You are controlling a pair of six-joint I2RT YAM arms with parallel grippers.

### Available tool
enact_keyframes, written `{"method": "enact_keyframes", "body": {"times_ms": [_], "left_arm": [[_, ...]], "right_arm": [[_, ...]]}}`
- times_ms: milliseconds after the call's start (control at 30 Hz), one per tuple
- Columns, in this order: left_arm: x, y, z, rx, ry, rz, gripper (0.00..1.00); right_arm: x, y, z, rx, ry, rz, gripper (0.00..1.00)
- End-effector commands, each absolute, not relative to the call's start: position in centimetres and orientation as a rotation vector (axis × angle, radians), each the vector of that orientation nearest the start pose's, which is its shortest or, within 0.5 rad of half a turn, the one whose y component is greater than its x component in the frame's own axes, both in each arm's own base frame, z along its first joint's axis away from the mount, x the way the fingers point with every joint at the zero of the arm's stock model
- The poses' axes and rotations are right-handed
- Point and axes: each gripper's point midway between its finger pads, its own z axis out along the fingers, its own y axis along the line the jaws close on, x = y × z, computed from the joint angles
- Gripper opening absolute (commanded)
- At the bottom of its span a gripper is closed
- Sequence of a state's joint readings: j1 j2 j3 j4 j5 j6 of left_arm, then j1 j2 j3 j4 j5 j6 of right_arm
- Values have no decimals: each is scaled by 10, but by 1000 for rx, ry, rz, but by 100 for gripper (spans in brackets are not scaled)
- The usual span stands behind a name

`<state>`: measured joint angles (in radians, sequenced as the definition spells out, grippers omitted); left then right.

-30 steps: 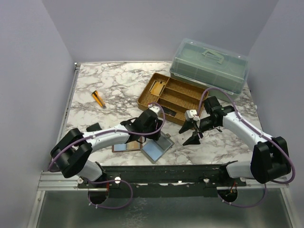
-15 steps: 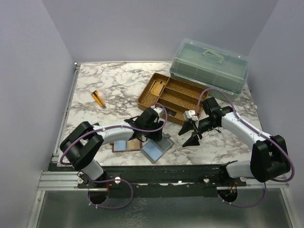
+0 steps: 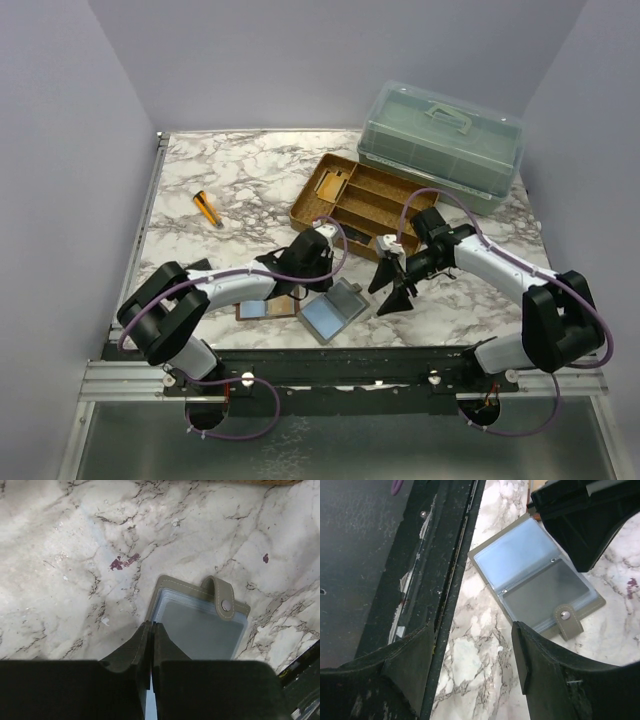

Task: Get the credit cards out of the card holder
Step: Remove the credit card from the card holder.

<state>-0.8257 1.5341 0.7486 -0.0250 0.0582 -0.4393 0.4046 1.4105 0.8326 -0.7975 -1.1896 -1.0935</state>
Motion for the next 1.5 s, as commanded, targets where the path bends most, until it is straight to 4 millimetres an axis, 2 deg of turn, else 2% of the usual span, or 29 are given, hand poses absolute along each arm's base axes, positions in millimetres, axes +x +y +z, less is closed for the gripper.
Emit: {"method": "enact_keyframes", "body": {"times_ms": [0, 33, 233, 300, 400, 500, 600, 667, 833, 967, 1167, 1467], "left_arm": [[239, -293, 64, 494, 2276, -696, 3], [237, -293, 65, 494, 2257, -708, 0], [230, -293, 68, 530, 2190, -767, 0], [228, -294, 67, 510, 2215, -783, 14], [220, -296, 71, 439, 2247, -848, 20], [215, -292, 75, 318, 2273, -897, 28], [211, -285, 80, 171, 2285, -961, 40], [208, -282, 85, 58, 2279, -1020, 46], [199, -273, 95, -251, 2237, -1195, 43], [191, -266, 95, -356, 2207, -1266, 41], [188, -268, 105, -394, 2161, -1345, 37], [188, -281, 92, -388, 2209, -1387, 33]], "right_arm": [[161, 238, 115, -1593, 1584, 1376, 69], [162, 239, 115, -1576, 1601, 1386, 68], [175, 245, 110, -1485, 1714, 1386, 68], [177, 247, 109, -1450, 1763, 1400, 68], [172, 253, 103, -1467, 1801, 1414, 66], [163, 260, 89, -1548, 1831, 1380, 65], [158, 264, 75, -1609, 1863, 1331, 63], [160, 269, 76, -1591, 1887, 1342, 63], [168, 281, 81, -1468, 2020, 1397, 62], [173, 287, 76, -1356, 2160, 1448, 62], [180, 292, 64, -1256, 2301, 1461, 62], [204, 283, 47, -1195, 2372, 1211, 62]]}}
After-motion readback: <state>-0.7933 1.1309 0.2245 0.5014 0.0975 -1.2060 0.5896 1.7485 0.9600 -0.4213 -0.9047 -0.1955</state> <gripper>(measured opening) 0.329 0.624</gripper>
